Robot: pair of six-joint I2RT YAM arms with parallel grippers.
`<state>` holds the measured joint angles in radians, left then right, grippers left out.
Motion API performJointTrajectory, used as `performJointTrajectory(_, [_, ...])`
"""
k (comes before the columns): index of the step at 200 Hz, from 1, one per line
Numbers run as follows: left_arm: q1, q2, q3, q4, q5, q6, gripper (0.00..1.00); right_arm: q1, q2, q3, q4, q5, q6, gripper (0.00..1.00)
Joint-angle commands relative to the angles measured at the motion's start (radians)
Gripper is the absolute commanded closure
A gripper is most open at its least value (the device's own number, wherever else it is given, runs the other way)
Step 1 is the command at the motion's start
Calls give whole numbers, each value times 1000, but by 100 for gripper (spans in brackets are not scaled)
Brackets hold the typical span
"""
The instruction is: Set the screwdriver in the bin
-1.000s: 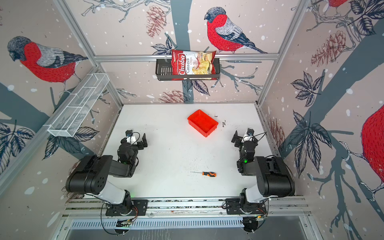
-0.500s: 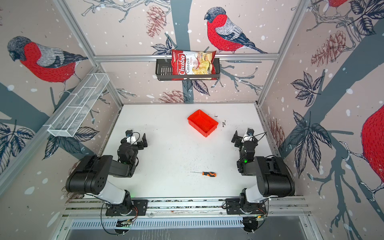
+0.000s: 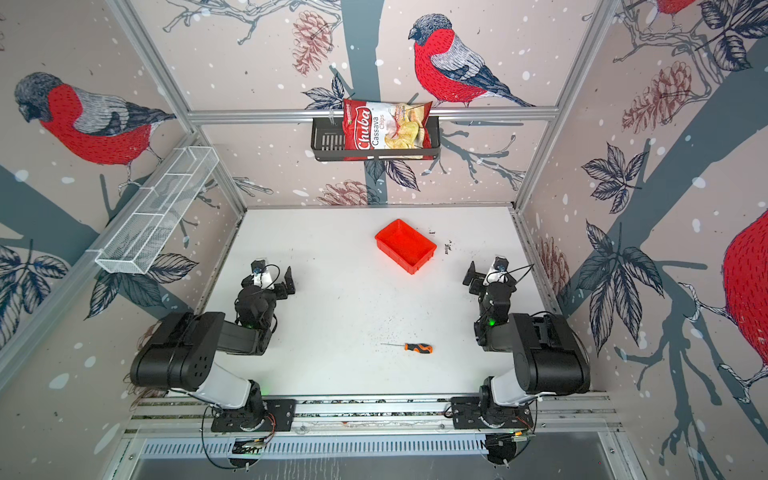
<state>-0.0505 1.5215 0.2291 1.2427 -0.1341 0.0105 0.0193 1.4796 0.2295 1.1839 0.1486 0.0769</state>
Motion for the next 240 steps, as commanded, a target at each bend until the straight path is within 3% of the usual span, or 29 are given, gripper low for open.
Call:
performJointTrajectory(1, [-36, -68, 16, -34, -27, 55, 2, 1, -43, 6, -39, -8, -4, 0])
performJointTrajectory(41, [-128, -230, 55, -212, -68, 125, 2, 3, -165, 42, -216, -41, -2, 0])
performJointTrajectory(76, [-157, -361, 109, -398, 52, 115, 2, 50, -331, 67, -399, -45, -61, 0])
performJointTrajectory(117, [-222, -455, 198, -627, 118, 125, 2, 119, -467, 114, -583, -54, -22, 0])
performJointTrajectory(181, [-279, -532, 328, -976, 293, 216, 2, 165, -603, 157, -811, -245, 22, 0])
performJointTrajectory(213, [-280, -574, 313, -1006, 394, 274, 2, 196, -634, 147, -838, -443, -63, 0])
performJointTrajectory(240, [-282, -613, 306, -1039, 444, 270, 2, 308, -627, 223, -1017, -446, -223, 0])
